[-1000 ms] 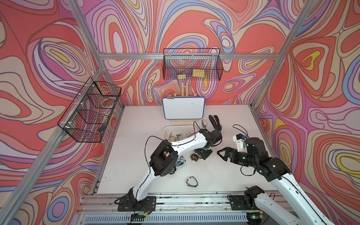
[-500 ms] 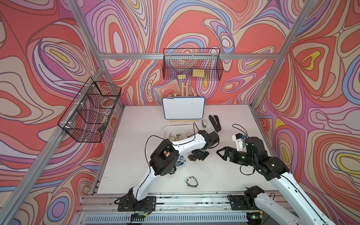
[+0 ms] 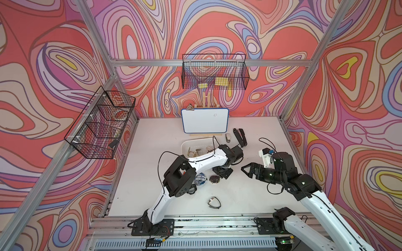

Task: Put the watch into the storage box
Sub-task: Pick up the watch at the center of the board.

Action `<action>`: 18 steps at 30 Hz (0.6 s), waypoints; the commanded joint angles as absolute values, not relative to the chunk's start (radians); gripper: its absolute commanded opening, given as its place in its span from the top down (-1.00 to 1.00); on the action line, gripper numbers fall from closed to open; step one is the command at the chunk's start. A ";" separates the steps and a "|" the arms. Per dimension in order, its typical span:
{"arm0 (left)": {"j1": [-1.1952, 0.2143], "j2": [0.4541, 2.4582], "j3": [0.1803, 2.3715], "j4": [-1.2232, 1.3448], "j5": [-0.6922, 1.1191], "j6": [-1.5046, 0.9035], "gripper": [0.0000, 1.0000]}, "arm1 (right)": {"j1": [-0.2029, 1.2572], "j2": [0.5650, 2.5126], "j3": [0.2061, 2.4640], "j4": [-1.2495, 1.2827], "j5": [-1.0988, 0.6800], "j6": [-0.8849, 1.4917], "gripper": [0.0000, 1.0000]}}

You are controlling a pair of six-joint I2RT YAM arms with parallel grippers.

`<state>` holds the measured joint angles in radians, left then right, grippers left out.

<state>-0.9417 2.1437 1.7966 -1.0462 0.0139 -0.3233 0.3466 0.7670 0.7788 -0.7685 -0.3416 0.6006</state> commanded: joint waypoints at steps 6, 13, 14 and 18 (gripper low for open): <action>-0.876 1.951 1.639 -0.852 0.307 -0.462 0.74 | 0.341 0.767 0.768 -0.746 -0.361 0.606 -0.96; -0.850 1.820 1.478 -0.668 0.457 -0.596 0.74 | 0.342 0.787 0.698 -0.605 -0.478 0.680 -0.86; -0.850 1.803 1.458 -0.642 0.474 -0.615 0.74 | 0.342 0.798 0.681 -0.572 -0.505 0.697 -0.80; -0.845 1.758 1.409 -0.596 0.484 -0.658 0.73 | 0.343 0.841 0.639 -0.484 -0.587 0.725 -0.61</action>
<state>-0.8513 1.8019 1.4281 -0.6823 0.4362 -0.6014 0.3462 0.8246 0.6617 -0.5808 -0.5049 0.6903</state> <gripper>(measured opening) 0.177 0.815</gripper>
